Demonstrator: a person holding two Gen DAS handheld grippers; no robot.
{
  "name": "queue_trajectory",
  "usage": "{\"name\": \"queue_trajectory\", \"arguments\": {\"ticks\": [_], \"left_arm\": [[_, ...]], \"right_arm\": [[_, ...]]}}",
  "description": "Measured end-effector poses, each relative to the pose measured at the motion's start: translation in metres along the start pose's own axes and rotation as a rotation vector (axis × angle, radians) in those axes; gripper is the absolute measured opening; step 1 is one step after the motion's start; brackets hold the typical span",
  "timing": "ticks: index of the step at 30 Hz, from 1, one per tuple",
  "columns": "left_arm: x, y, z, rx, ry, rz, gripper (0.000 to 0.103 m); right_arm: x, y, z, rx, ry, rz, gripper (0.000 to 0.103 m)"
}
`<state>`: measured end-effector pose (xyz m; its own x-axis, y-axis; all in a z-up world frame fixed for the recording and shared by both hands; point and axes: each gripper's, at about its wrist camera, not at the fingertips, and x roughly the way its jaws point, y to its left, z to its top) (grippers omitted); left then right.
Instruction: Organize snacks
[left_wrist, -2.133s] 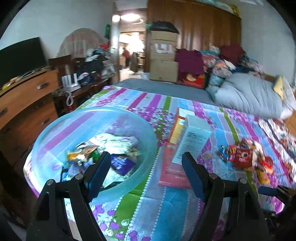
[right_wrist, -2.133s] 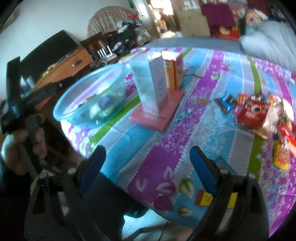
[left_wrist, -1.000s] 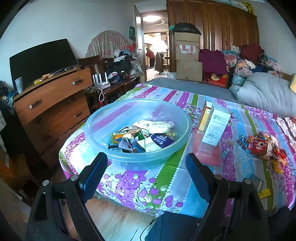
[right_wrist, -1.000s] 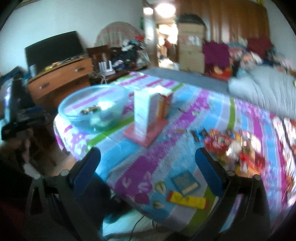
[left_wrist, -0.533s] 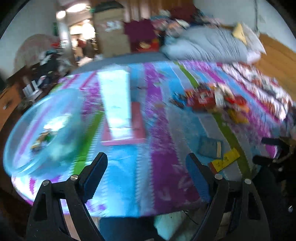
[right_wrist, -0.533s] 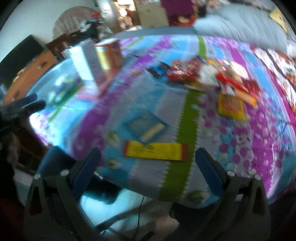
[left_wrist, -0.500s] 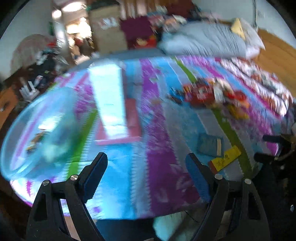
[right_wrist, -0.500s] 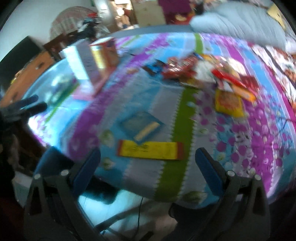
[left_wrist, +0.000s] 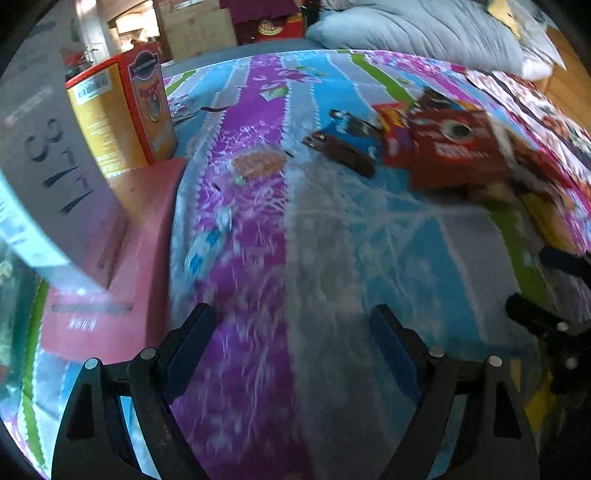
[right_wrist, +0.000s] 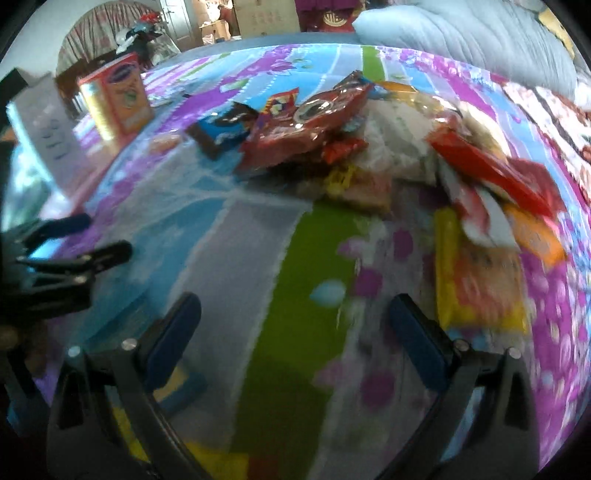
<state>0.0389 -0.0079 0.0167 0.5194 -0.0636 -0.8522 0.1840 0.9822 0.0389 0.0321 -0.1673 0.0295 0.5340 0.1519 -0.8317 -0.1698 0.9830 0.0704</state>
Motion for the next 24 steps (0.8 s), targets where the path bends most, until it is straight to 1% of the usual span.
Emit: {"name": "queue_trajectory", "arguments": {"ticks": [1, 3, 4, 5, 7, 9, 12, 16, 24], "left_arm": [[0.003, -0.001, 0.003, -0.006, -0.01, 0.003, 0.094], [0.007, -0.001, 0.007, -0.007, -0.024, 0.02, 0.098], [0.009, -0.001, 0.008, -0.013, -0.031, 0.024, 0.101], [0.011, 0.001, 0.008, -0.025, -0.037, 0.025, 0.103], [0.015, 0.004, 0.007, -0.052, -0.049, 0.006, 0.103], [0.014, 0.001, 0.005, -0.045, -0.062, 0.022, 0.103], [0.011, 0.001, 0.004, -0.048, -0.066, 0.023, 0.103], [0.011, 0.002, 0.004, -0.052, -0.067, 0.015, 0.103], [0.011, 0.002, 0.004, -0.05, -0.068, 0.018, 0.103]], "right_arm": [[0.003, 0.0, 0.002, -0.013, -0.009, -0.014, 0.103], [0.008, -0.002, 0.008, -0.019, -0.034, -0.031, 0.103], [0.009, -0.003, 0.01, -0.004, -0.044, -0.02, 0.103], [0.01, -0.005, 0.012, 0.015, -0.055, 0.001, 0.103], [0.018, -0.007, 0.014, 0.023, -0.035, -0.01, 0.103], [0.022, -0.003, 0.014, -0.001, -0.028, -0.038, 0.103], [0.02, -0.004, 0.013, 0.002, -0.039, -0.032, 0.103], [0.023, 0.0, 0.016, -0.014, -0.032, -0.06, 0.103], [0.023, -0.001, 0.016, -0.013, -0.03, -0.058, 0.103]]}}
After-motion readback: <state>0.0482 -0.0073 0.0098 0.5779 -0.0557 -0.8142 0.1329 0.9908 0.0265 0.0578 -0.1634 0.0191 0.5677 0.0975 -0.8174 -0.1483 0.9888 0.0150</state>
